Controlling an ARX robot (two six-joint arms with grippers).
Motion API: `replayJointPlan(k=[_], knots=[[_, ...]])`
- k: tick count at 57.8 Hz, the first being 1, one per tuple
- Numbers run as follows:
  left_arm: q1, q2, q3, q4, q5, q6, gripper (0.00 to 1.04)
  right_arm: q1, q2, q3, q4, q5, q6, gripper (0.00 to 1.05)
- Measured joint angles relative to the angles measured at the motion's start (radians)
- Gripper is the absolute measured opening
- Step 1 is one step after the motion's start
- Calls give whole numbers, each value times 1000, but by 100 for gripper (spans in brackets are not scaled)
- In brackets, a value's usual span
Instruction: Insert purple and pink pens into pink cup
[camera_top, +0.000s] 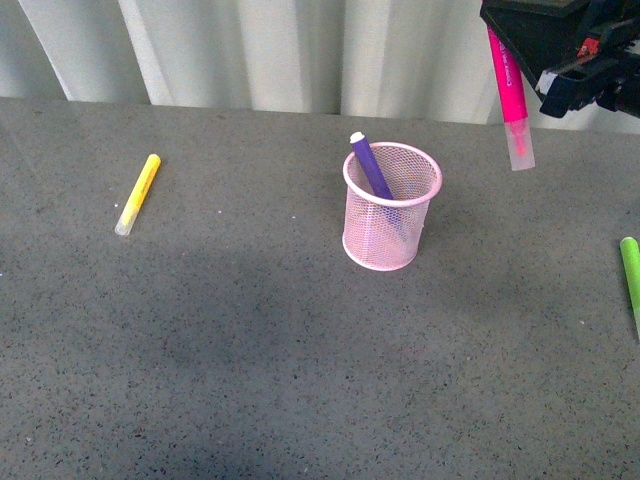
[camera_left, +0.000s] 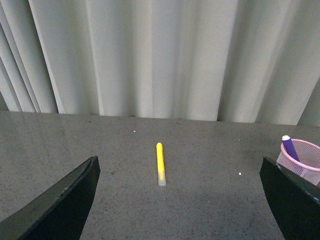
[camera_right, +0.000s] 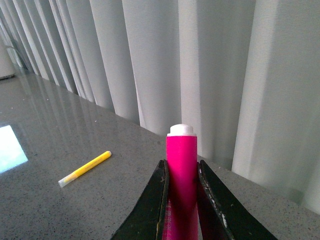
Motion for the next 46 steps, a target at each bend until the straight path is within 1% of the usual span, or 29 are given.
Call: replayJointPlan(k=[24,27,31,34,39,46], knots=[[0,0,0,0,0,0,98,3,46,19,8,-1,5,12],[0,1,0,0,0,0,98,14,105,94,1,-10,27,12],[0,-1,0,0,0,0,98,27,181,217,-39,8,50,12],[0,1,0,0,0,0,98,34,203,262,-61,12,63,12],[0,0,0,0,0,0,98,51,212,310,-76,21,76,12],[0,0,0,0,0,0,98,74,221,318,-68,28,87,12]])
